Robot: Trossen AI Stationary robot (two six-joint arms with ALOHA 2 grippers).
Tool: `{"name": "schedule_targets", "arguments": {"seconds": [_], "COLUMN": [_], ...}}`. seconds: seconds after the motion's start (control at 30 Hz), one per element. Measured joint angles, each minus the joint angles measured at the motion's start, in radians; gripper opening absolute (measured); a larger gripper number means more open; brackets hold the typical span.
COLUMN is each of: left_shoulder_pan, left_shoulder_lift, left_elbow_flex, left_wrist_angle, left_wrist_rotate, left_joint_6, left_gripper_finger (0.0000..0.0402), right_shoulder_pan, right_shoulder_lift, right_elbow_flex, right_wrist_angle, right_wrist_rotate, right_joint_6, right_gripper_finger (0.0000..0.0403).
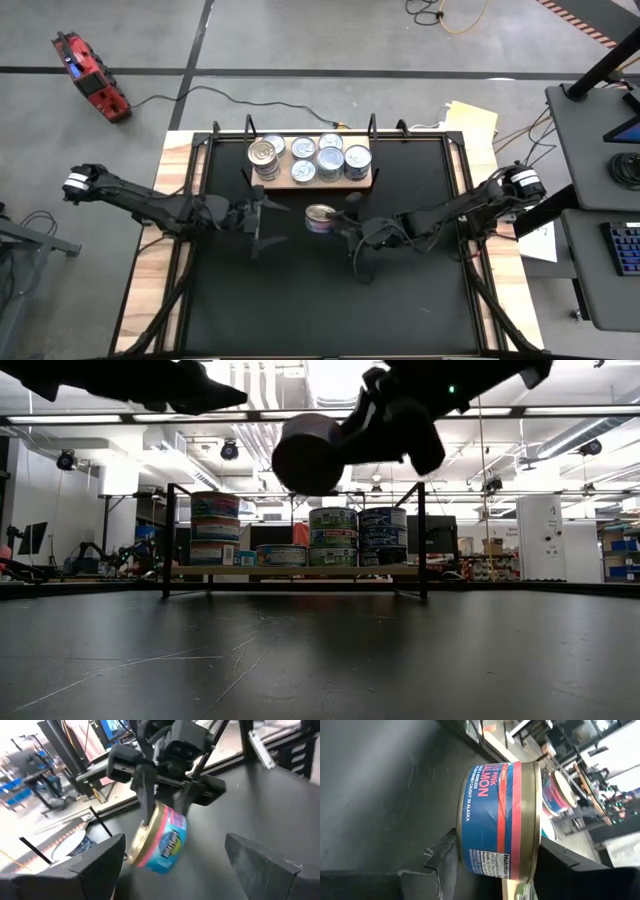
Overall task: Stack canned seafood by type on shelf
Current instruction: Stack the blue tuna can on top of the other blue tuna cans on the shelf
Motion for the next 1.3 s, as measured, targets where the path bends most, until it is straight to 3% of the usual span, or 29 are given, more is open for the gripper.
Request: {"name": "schedule_targets", "arguments": {"seconds": [0.2, 0.47, 0.97, 1.13, 1.3], "left_shoulder_pan": [0.000, 0.000, 0.000, -0.002, -0.002], "left_shoulder_lift": [0.096, 0.186, 0.308, 0.329, 0.323], "left_elbow_flex": [0.000, 0.000, 0.000, 0.000, 0.000], "left_wrist_angle": [0.066, 0.119, 0.307, 0.349, 0.346], "left_wrist_rotate": [-0.022, -0.208, -0.214, -0.214, -0.213], "left_joint_6": [0.087, 0.187, 0.277, 0.293, 0.298], "left_gripper_finger": [0.0327, 0.0327, 0.0326, 0.0293, 0.0219], "right_shoulder_pan": [-0.003, -0.004, -0.006, -0.006, -0.006], "right_shoulder_lift": [0.048, 0.063, 0.063, 0.063, 0.063], "right_elbow_flex": [0.046, 0.090, 0.090, 0.090, 0.089], "right_wrist_angle": [0.005, -0.002, -0.004, -0.019, -0.025], "right_wrist_rotate": [0.034, 0.028, 0.021, 0.022, 0.021], "right_joint_6": [0.016, 0.027, 0.043, 0.044, 0.048], "right_gripper_finger": [0.0187, 0.0187, 0.0187, 0.0187, 0.0187]}}
